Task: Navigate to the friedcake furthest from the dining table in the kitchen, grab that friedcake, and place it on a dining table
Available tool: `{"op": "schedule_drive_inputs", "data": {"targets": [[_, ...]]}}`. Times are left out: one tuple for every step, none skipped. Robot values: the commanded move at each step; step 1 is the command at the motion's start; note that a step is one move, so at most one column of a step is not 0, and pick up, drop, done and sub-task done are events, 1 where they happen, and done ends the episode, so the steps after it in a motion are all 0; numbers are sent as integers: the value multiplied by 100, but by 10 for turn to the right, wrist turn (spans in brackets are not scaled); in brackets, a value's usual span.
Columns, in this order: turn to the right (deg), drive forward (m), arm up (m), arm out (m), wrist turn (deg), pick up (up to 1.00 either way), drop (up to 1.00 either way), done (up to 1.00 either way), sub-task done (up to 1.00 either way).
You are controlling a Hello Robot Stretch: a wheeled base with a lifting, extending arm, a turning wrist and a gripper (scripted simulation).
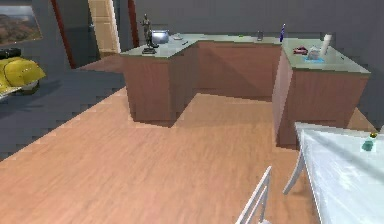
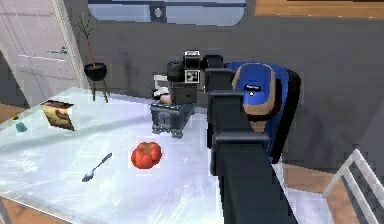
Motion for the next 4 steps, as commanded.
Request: {"op": "schedule_drive_inputs", "data": {"targets": [[0, 0, 0, 16, 0, 0, 0, 0, 0], [0, 0, 0, 0, -450, 0, 0, 0, 0], [0, 0, 0, 0, -330, 0, 0, 0, 0], [0, 0, -10, 0, 0, 0, 0, 0, 0]]}}
